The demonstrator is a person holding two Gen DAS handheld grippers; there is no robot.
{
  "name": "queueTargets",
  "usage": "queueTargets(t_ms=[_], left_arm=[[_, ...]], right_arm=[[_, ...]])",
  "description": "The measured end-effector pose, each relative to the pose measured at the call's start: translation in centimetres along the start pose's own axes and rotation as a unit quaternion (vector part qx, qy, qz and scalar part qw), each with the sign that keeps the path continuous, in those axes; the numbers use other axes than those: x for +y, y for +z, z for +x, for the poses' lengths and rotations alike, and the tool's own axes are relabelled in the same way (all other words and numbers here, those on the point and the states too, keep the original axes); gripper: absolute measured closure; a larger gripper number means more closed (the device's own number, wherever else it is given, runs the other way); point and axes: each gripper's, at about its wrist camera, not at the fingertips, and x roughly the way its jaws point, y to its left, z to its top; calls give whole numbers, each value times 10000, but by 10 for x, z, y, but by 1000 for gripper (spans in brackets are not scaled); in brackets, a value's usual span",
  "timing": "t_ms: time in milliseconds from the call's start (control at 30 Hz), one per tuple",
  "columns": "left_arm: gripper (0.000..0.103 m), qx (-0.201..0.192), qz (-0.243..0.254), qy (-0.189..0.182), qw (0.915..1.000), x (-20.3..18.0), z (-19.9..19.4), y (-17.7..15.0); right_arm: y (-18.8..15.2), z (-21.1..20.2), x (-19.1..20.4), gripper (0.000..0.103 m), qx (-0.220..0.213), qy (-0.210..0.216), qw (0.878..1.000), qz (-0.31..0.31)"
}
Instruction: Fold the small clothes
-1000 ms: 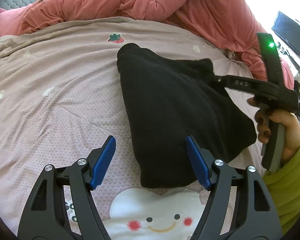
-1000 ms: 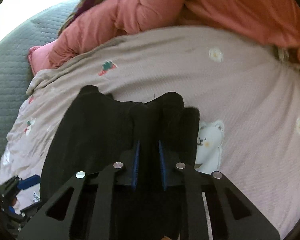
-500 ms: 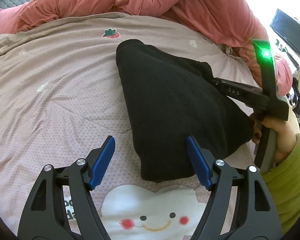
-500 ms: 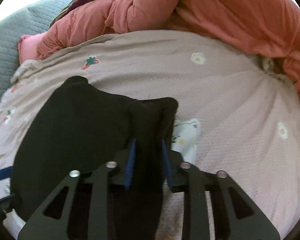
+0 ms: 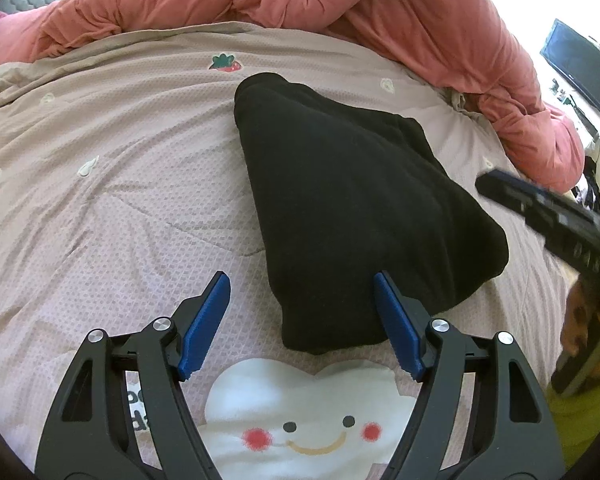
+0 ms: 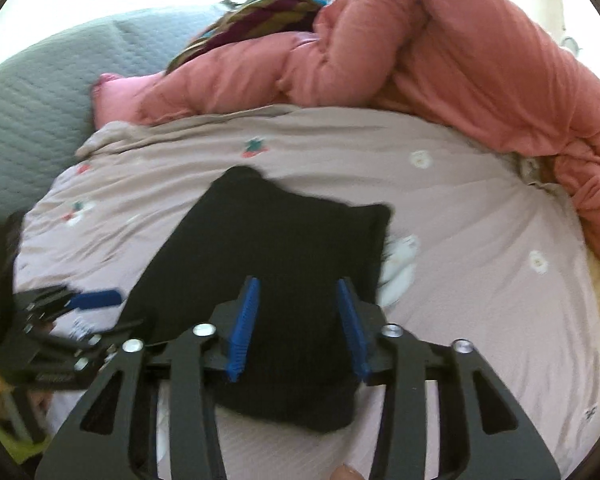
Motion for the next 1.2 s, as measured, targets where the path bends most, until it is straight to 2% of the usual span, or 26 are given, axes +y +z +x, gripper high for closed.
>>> queueTargets(t_ms=[67, 267, 467, 567, 667, 767, 833, 933, 1000, 1100, 1200], left_arm=[[37, 0, 1, -1, 10000, 0, -1, -1], [37, 24, 11, -18, 10000, 2, -2, -4], [35, 38, -4, -20, 10000, 3, -3, -6], [35, 27, 50, 27, 10000, 2, -6, -6], [35, 33, 68, 40, 10000, 1, -8, -6], [32, 23, 69, 68, 10000, 1, -11, -6], [31, 17, 67, 74, 9999, 1, -13, -6], [29, -3, 80, 90, 9999, 2, -16, -6], [20, -31, 75, 113, 9999, 3, -19, -6], [11, -65, 30, 199, 9998, 6, -23, -6], [10, -86, 58, 275, 9996, 7, -28, -8]], right_arm=[[-8, 3, 3, 78, 93, 39, 9999, -37], [-30, 18, -6, 81, 447, -211, 9987, 130], [-39, 17, -8, 79, 388, -230, 9984, 328], [-40, 14, -7, 70, 393, -296, 9982, 331], [-42, 11, -10, 67, 398, -266, 9979, 439], [-44, 7, -9, 59, 414, -306, 9977, 450], [-44, 4, -9, 57, 414, -292, 9977, 457], [-44, -3, -7, 45, 344, -326, 9978, 456], [-43, -10, -7, 28, 253, -396, 9978, 476], [-41, -21, -7, 17, 66, -506, 9974, 502], [-38, -34, -8, 11, -182, -589, 9965, 571]])
